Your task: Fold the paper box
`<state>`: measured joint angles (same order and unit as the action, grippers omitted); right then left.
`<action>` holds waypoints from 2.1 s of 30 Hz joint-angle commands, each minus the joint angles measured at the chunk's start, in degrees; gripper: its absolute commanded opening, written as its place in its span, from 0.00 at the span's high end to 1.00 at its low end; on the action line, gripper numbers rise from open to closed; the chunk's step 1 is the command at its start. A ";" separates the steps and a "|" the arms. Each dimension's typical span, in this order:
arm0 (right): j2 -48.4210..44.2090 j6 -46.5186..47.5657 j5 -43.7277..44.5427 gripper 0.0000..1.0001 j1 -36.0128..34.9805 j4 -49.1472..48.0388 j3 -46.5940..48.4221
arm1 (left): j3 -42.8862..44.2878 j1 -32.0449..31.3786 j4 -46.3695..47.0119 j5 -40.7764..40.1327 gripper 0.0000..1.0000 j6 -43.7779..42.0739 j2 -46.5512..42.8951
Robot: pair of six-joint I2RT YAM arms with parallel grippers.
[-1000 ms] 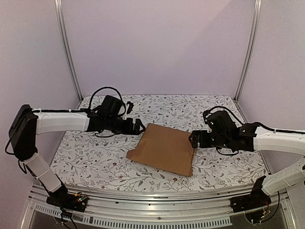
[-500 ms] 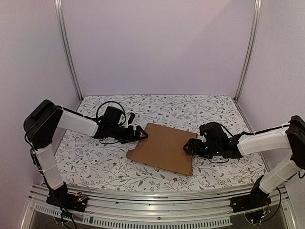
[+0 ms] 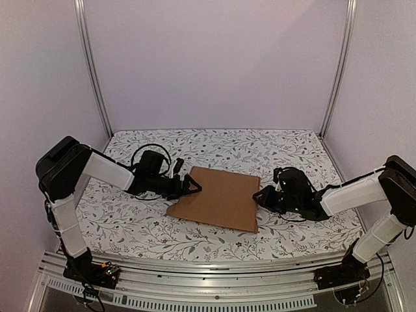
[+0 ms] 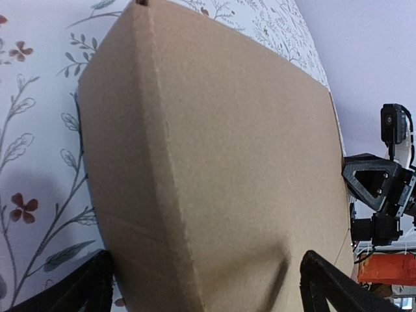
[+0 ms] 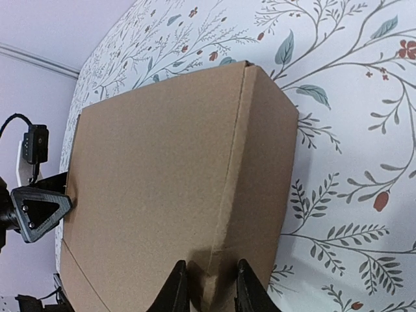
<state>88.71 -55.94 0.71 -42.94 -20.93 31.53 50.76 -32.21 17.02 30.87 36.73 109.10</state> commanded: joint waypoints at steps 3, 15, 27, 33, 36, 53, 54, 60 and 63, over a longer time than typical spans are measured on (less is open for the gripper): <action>1.04 0.19 -2.06 0.97 -0.08 0.24 -2.48 | -5.77 0.76 0.06 2.57 0.01 2.11 -2.70; 0.07 2.23 -2.88 1.00 0.43 0.31 -5.37 | -15.28 3.20 7.18 5.87 0.00 9.26 -7.77; -1.29 3.55 -2.73 1.00 1.01 0.57 -8.72 | -22.26 3.29 21.62 12.82 0.00 22.87 -4.85; -1.78 4.25 -2.64 1.00 1.10 0.72 -9.50 | -22.61 3.07 23.24 15.15 0.00 25.94 -3.68; -1.71 4.56 -2.50 1.00 1.11 0.75 -9.84 | -22.81 2.82 26.74 16.51 0.00 28.41 -1.77; -3.63 4.44 -1.76 1.00 1.10 1.02 -12.28 | -23.95 1.18 48.70 19.51 0.38 43.01 6.35; -3.74 4.48 -1.79 1.00 1.10 0.98 -12.28 | -24.02 1.17 49.24 19.56 0.44 43.59 6.27; -4.86 5.62 -2.82 1.00 1.10 1.27 -11.74 | -24.15 1.27 54.43 20.16 0.69 47.79 5.27; -6.91 8.09 -4.09 1.00 1.10 2.13 -10.67 | -24.24 1.27 52.68 20.21 0.73 47.70 3.03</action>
<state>82.70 -51.62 -1.54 -42.19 -29.87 22.09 26.85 -30.76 67.44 50.46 80.62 114.45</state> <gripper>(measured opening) 0.006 0.596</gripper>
